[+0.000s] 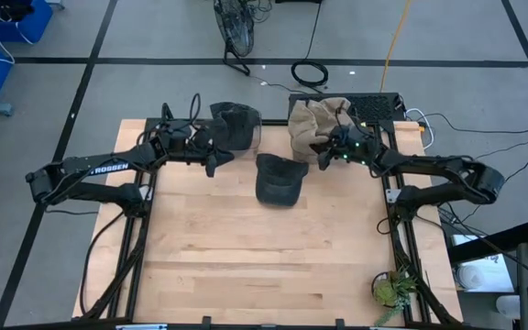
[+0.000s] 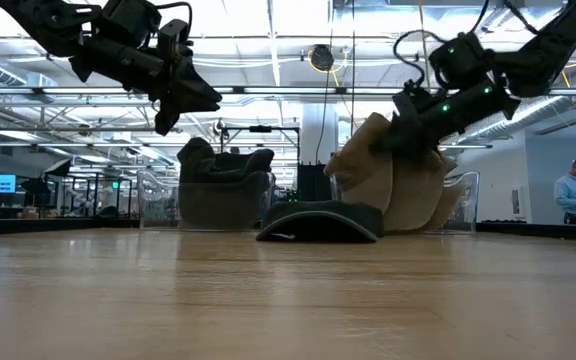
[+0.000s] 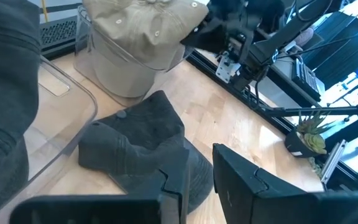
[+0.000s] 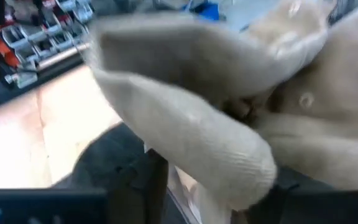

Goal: Pick & Place hat
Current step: Put the brown cap into the right transparent bin, then put the black cap into the left transparent bin

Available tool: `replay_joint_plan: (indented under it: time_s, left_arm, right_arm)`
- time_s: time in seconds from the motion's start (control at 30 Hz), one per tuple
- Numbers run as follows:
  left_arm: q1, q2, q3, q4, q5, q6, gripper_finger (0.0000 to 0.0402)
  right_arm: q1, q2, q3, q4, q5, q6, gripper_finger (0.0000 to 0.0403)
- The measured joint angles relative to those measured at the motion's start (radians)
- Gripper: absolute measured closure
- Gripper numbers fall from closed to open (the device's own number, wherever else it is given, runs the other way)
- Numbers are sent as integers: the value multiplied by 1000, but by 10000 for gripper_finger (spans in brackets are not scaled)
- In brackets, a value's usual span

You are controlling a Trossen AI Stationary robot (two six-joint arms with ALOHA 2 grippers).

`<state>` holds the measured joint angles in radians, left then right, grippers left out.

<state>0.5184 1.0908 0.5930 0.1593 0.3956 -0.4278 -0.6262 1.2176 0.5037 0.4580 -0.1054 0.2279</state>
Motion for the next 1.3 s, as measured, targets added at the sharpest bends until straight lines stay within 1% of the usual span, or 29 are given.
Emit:
replay_joint_plan:
  time_s: [0.1, 0.23, 0.4, 0.57, 0.63, 0.73, 0.87, 0.97, 1.03, 1.17, 1.3]
  left_arm:
    - [-4, 0, 0, 0, 0, 0, 330]
    - [-15, 0, 0, 12, -1, 11, 330]
    - [-60, 0, 0, 57, -2, 50, 330]
    - [-106, 0, 17, 37, -84, 53, 330]
    - [-126, 0, 34, 25, -118, 62, 330]
    - [-158, 0, 68, -27, -177, 85, 330]
    - [-203, 2, 134, -156, -275, 119, 330]
    - [-242, 19, 186, -237, -350, 141, 330]
    - [-271, 32, 219, -282, -390, 148, 330]
    - [-332, 82, 290, -326, -444, 156, 330]
    - [-382, 152, 355, -356, -457, 152, 330]
  right_arm:
    - [0, -65, 0, -11, 8, -1, 217]
    - [8, -177, 0, -82, 42, -30, 201]
    - [50, -333, 0, -152, 156, -82, 198]
    - [112, -442, 0, -158, 259, -112, 198]
    - [146, -460, 1, -157, 264, -110, 197]
    - [214, -461, 22, -189, 269, -109, 197]
    - [312, -436, 85, -280, 335, -119, 205]
    - [368, -412, 149, -391, 359, -111, 215]
    - [409, -392, 201, -500, 367, -86, 225]
    - [480, -330, 313, -743, 367, -22, 252]
    - [546, -256, 395, -899, 364, 32, 298]
